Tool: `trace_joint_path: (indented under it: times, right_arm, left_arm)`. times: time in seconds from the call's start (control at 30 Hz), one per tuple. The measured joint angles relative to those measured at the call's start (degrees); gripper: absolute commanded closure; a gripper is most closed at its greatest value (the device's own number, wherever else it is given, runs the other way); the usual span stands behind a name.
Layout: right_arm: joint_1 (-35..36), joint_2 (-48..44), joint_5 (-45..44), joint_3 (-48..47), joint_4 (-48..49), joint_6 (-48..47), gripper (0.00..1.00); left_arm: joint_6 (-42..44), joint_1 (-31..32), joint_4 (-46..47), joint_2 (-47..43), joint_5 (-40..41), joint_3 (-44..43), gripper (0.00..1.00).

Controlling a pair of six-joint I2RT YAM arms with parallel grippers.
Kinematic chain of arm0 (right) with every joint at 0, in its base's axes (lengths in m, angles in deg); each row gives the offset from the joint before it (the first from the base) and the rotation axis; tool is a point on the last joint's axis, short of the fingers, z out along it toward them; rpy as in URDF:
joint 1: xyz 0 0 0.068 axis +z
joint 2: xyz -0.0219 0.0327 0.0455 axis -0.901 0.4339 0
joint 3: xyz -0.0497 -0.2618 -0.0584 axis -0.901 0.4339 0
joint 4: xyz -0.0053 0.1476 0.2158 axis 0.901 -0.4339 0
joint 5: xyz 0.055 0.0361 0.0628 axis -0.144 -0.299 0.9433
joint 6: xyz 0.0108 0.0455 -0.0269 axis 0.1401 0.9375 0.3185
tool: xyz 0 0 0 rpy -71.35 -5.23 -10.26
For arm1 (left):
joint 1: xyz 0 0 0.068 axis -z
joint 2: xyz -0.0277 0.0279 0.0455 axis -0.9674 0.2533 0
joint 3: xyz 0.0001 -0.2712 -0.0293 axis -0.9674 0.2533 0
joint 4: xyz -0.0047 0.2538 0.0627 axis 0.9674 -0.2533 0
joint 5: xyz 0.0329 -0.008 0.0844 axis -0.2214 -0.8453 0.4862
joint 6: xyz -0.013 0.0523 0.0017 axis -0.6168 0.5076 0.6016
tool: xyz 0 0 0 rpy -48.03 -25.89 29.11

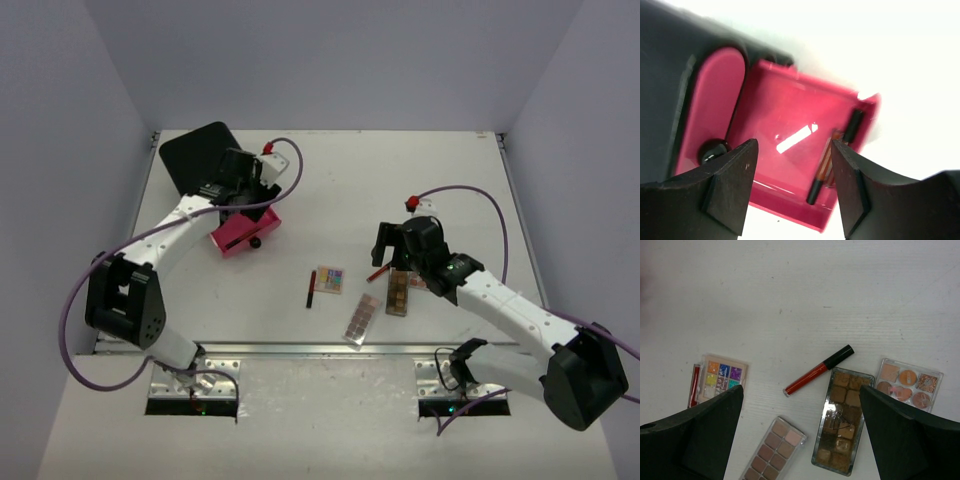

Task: Organize the makeup

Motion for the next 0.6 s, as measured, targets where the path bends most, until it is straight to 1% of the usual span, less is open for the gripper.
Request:
trace_joint_path:
  times: [0.07,0.2,0.3,0.37,0.47,0.6]
  right_arm:
    - [0.0,0.0,0.1,0.3,0.0,0.0,0.01]
    - [0.0,0.2,0.2,0.4,0.0,0.0,0.01]
    - [0.0,0.2,0.4,0.4,0.0,0.0,0.01]
    - [0.0,0.2,0.6,0.4,0.0,0.0,0.01]
    - [0.0,0.2,0.8,0.4,0.0,0.2,0.01]
    - [0.0,0.2,0.9,0.5,-0.1,0.4,0.01]
  left_arm:
    - [-1.1,3.3,-0.6,-2.5,-0.9,-1.3,0.42]
    - [-3.7,12.7,-1.0,-7.5,-4.2,-1.9,0.41]
    - [-5.4,18.8,-1.0,-8.6,-6.7,-1.5,0.40]
    - [-6.3,21.0,-1.2,-8.3,-7.5,-0.4,0.38]
    - [-7.9,23.1,-1.4,-6.3,-8.0,2.2,0.29]
    - [-10.1,25.2,-1.2,-3.2,-9.4,6.4,0.25]
